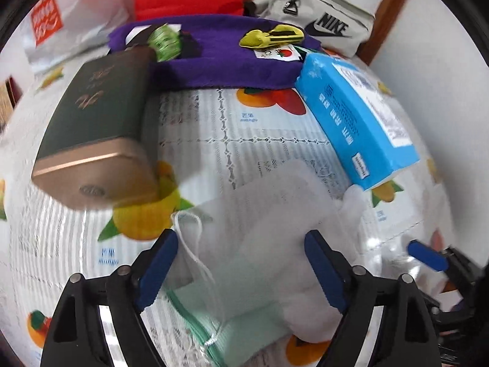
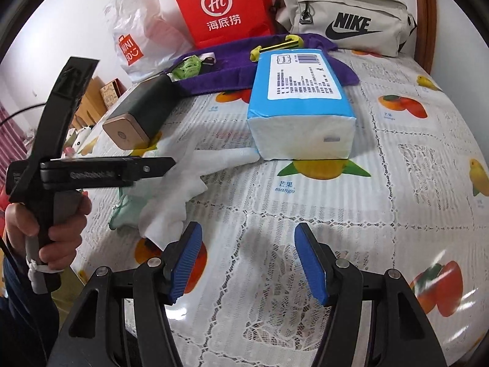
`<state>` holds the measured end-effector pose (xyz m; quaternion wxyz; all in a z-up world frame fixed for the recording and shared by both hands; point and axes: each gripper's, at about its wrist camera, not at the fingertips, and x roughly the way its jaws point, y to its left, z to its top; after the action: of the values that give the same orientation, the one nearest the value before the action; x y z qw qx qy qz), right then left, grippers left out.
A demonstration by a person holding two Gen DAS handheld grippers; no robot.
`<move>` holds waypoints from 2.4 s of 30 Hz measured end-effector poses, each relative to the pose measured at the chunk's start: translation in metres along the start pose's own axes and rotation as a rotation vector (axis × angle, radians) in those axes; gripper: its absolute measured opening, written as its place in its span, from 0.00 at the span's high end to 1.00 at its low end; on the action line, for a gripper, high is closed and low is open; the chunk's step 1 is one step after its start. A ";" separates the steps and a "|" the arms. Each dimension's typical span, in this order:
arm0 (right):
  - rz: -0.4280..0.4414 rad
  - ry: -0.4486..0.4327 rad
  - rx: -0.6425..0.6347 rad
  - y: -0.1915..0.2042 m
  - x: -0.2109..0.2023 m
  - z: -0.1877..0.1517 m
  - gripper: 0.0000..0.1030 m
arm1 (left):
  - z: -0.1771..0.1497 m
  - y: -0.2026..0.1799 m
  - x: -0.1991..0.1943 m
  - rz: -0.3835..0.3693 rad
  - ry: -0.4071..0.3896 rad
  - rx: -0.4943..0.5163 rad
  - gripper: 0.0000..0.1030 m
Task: Organize soft objects
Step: 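Grasp the white mesh pouch with the left tool while the right tool grasps the white sock, then lift and carry the mesh pouch and the sock toward the purple towel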
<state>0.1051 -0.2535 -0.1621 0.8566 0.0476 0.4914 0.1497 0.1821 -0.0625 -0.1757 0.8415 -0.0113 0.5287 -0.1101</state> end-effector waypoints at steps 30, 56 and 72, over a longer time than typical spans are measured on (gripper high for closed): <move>0.027 -0.012 -0.044 0.062 0.024 0.025 0.19 | -0.048 0.110 -0.052 0.085 -0.088 -0.161 0.92; -0.128 -0.035 -0.053 0.028 0.012 -0.018 0.86 | -0.054 0.081 -0.041 0.177 -0.155 -0.045 0.82; -0.125 -0.154 0.043 0.002 -0.041 -0.018 0.89 | -0.054 0.090 -0.080 0.036 -0.195 -0.135 0.92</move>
<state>0.0702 -0.2655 -0.1374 0.8982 0.0468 0.4295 0.0812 0.1164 0.0462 -0.1409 0.8882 -0.0692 0.4505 -0.0575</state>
